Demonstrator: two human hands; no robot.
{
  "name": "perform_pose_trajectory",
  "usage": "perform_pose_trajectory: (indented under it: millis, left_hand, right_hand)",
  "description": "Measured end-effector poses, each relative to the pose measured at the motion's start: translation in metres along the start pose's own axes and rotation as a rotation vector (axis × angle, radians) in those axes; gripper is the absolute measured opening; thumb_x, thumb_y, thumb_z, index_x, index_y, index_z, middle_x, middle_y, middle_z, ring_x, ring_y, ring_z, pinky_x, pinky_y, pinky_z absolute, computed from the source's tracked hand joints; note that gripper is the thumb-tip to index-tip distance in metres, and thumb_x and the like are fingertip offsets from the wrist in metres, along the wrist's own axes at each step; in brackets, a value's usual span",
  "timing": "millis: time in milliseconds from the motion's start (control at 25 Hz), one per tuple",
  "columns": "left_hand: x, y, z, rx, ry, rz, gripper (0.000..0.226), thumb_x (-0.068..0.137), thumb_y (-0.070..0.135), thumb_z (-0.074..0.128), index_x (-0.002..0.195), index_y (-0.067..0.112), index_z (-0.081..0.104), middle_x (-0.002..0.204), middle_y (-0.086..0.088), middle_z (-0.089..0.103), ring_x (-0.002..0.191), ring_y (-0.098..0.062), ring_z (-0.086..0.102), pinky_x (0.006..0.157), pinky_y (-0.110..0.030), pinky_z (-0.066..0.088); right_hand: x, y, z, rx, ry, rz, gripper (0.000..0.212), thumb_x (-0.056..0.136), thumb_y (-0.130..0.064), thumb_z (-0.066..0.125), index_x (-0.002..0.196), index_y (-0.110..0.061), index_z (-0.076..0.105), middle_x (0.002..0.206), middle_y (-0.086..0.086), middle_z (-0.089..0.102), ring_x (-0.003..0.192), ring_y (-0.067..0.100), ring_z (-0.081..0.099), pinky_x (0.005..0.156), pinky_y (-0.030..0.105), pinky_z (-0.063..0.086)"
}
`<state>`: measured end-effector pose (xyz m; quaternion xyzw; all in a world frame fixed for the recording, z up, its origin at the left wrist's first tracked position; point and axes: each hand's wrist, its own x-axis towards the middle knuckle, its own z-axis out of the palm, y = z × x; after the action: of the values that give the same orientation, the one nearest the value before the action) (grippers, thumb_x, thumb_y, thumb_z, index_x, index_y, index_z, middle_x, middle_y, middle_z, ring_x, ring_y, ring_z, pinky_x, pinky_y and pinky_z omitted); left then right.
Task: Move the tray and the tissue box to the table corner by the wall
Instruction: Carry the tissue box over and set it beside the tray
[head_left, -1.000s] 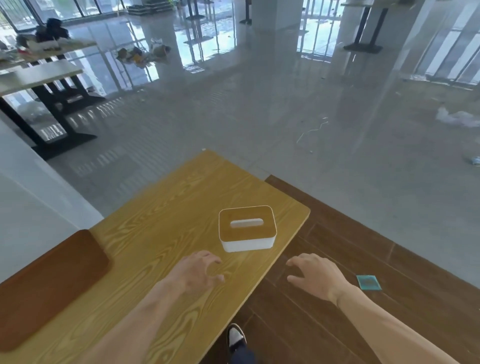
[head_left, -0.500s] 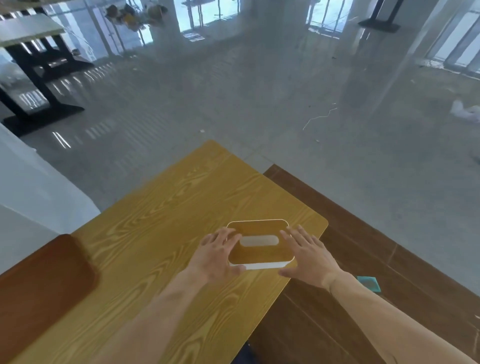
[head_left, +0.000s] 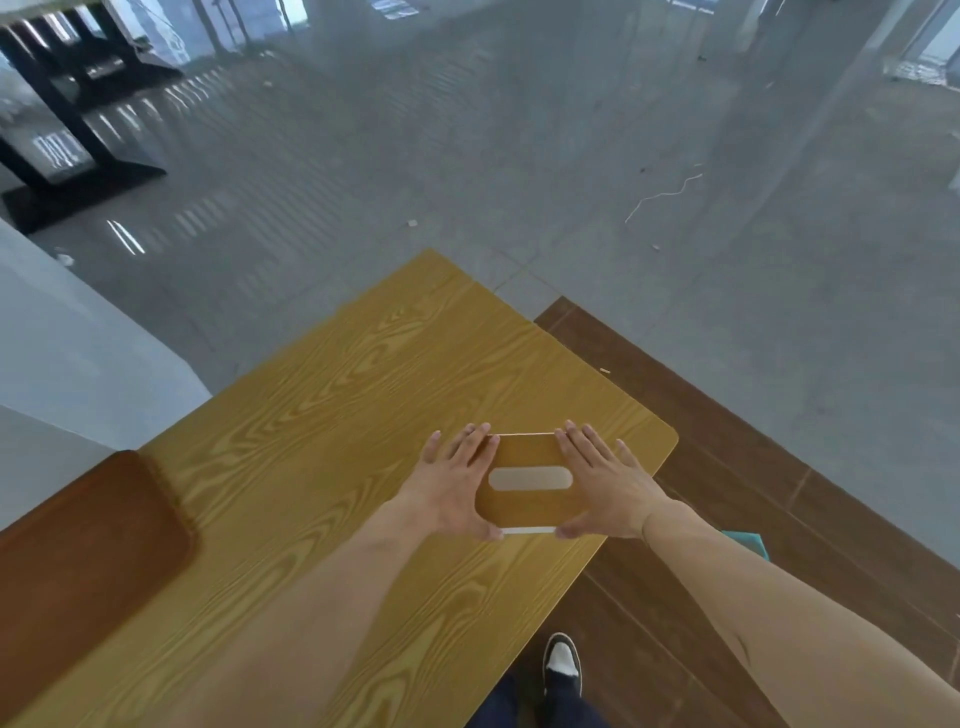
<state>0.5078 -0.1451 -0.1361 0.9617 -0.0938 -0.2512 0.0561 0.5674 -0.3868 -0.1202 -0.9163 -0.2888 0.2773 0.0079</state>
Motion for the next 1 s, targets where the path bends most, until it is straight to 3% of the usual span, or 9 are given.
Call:
perform_pose_trajectory:
  millis: [240, 640, 1000]
  left_hand:
    - [0.002, 0.005, 0.005, 0.022, 0.017, 0.001, 0.138, 0.065, 0.077, 0.065, 0.153, 0.013, -0.02, 0.164, -0.004, -0.024, 0.149, -0.021, -0.024, 0.121, -0.054, -0.007]
    - [-0.016, 0.018, 0.003, -0.019, 0.085, -0.037, 0.133, 0.064, 0.071, 0.068, 0.155, 0.012, -0.008, 0.161, -0.004, 0.002, 0.15, -0.021, -0.003, 0.122, -0.049, -0.005]
    - [-0.092, 0.052, 0.033, -0.11, 0.159, -0.298, 0.134, 0.059, 0.078, 0.061, 0.155, 0.018, -0.011, 0.162, 0.0, -0.001, 0.15, -0.02, -0.003, 0.122, -0.048, -0.006]
  right_hand:
    - [0.005, 0.005, 0.004, -0.008, 0.007, -0.03, 0.144, 0.062, -0.069, 0.076, 0.153, -0.018, -0.023, 0.163, -0.004, -0.025, 0.148, 0.018, -0.026, 0.123, 0.052, -0.003]
    - [-0.001, 0.002, 0.001, -0.068, 0.09, -0.121, 0.141, 0.06, -0.069, 0.075, 0.156, -0.013, -0.011, 0.167, 0.002, -0.001, 0.152, 0.022, -0.009, 0.124, 0.046, 0.0]
    - [-0.027, -0.019, -0.01, -0.207, 0.119, -0.408, 0.138, 0.064, -0.07, 0.074, 0.156, -0.012, -0.011, 0.167, 0.004, -0.001, 0.152, 0.022, -0.007, 0.124, 0.045, -0.001]
